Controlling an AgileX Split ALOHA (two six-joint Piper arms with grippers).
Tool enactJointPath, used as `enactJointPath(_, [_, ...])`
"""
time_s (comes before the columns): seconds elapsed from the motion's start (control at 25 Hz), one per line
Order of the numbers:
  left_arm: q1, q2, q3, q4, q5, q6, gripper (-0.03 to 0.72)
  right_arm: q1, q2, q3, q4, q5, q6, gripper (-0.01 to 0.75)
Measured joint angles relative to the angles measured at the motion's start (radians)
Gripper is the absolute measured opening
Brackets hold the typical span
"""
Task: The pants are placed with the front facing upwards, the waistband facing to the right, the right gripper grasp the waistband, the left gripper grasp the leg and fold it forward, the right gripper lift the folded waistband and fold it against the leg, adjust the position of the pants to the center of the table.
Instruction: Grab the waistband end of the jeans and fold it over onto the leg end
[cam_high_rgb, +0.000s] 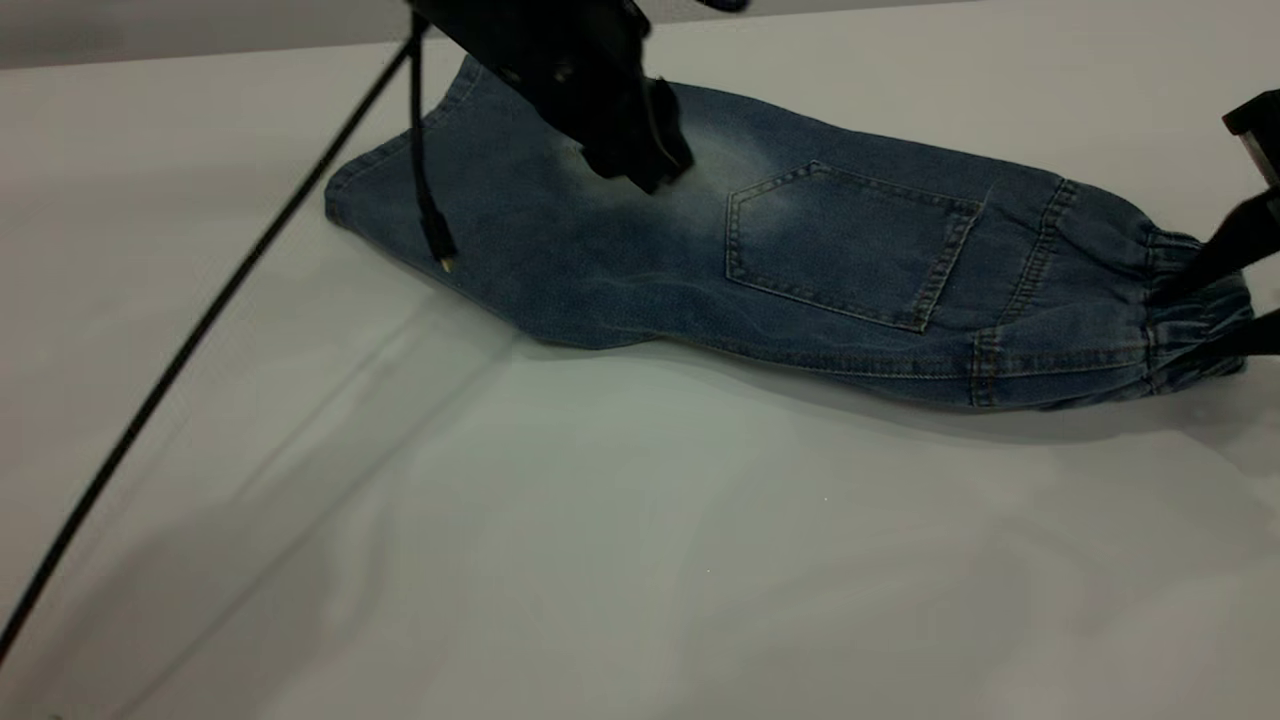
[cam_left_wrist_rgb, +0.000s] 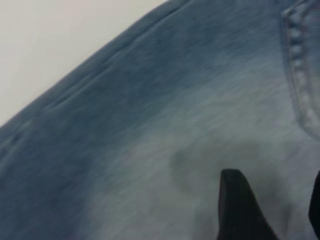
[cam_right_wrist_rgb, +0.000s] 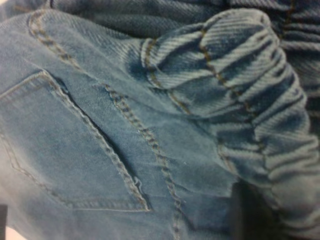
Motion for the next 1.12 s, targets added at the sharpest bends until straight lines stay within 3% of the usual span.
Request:
enactJointPath(0.08, [-0.014,0.022,0.0,-0.053,-0.001,0.027,0.336,0.0,0.0,0.0,-0.009,0.004,-0.041,0.088])
enactJointPath(0.2, [-0.035,0.057,0.0,-0.105,-0.002,0.064,0.336,-0.001,-0.001,0.0,-0.019,0.014,-0.078,0.087])
enactJointPath(0.72, [-0.069,0.118,-0.002,-0.11,-0.038,0.083,0.338,-0.001,-0.082,0.0,0.014,0.035,-0.251,0.087])
enactJointPath(1.12, [-0.142,0.123,-0.002,-0.152,0.022,0.074,0.337,0.001,-0.261,0.0,0.109,0.128,-0.365,0.087])
